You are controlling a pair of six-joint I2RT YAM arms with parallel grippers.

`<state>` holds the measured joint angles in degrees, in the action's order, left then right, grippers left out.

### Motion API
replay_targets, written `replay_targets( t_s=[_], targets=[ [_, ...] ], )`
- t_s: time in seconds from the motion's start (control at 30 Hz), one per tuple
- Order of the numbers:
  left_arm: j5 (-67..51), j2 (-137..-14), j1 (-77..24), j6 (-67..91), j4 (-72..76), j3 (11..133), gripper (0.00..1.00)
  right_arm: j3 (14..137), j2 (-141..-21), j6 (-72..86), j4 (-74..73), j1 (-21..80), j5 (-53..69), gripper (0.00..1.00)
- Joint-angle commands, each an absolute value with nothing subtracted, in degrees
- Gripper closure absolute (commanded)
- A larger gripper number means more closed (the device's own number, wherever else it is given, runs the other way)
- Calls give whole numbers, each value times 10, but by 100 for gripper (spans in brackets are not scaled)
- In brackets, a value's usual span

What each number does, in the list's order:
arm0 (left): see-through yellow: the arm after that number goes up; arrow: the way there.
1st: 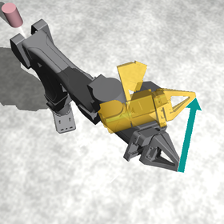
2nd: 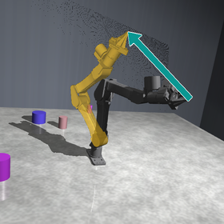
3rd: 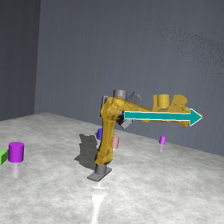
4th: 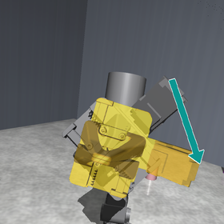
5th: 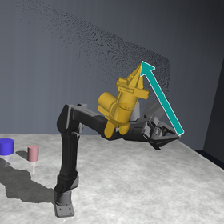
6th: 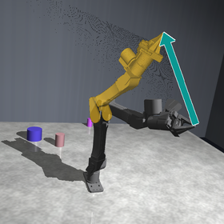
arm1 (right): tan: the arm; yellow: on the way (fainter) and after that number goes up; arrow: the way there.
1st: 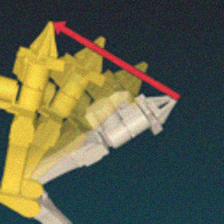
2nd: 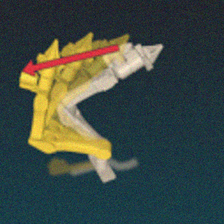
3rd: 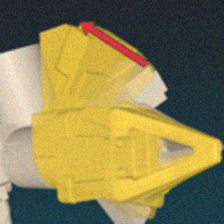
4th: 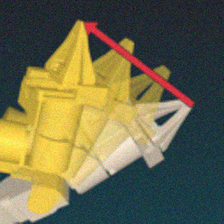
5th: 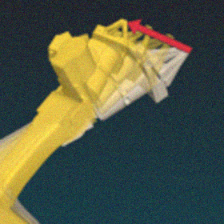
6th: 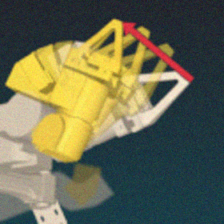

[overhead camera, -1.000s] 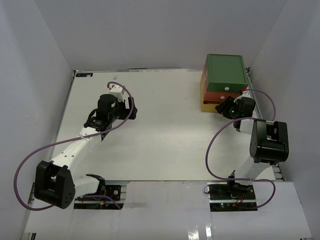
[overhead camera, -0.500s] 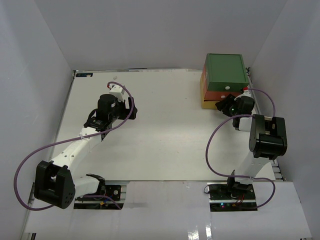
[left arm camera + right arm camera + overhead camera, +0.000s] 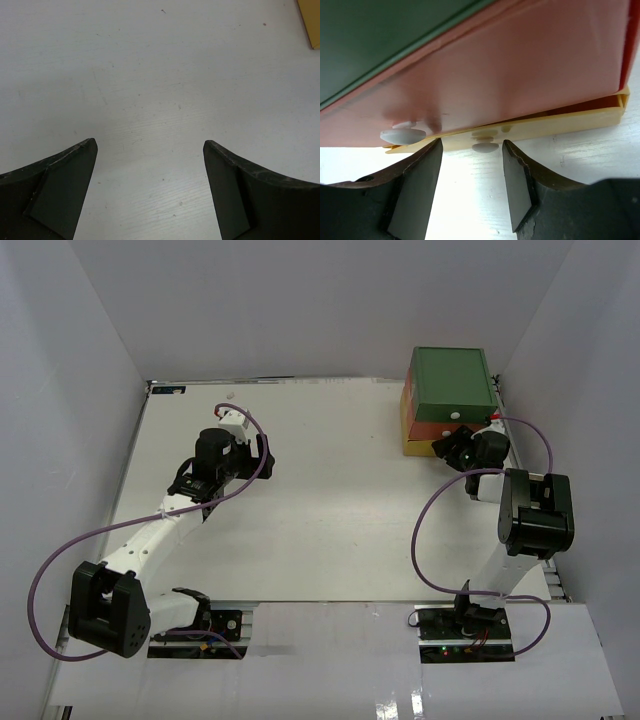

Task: Sort the stationery into containers
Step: Close the drawer in the storage box, then reset both arms

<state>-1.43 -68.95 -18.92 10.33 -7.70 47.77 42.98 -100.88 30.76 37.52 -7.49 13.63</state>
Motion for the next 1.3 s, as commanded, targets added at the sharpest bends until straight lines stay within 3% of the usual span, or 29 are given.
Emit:
replay_targets(
  t_s=[0.0,0.33,0.53,0.67,0.9,1.03,1.27],
  targets=[
    [-9,-675,-190,103,-69,483,2,432,-996,325,424,-74,120,42],
    [-9,-665,-190,104,-69,483,2,407,-955,315,398,-74,111,41],
    [-9,-648,-190,105,-69,482,2,366,-826,238,287,-74,108,40],
    [0,-634,-190,105,-69,483,2,354,-674,190,175,-74,96,39],
    [46,-564,-190,98,-77,489,2,341,-390,158,37,-66,62,28],
    [52,-516,-189,112,-107,502,2,333,-254,196,52,-56,43,14],
    [56,-402,-189,130,-187,506,2,447,-220,108,-110,33,-3,3]
  ],
)
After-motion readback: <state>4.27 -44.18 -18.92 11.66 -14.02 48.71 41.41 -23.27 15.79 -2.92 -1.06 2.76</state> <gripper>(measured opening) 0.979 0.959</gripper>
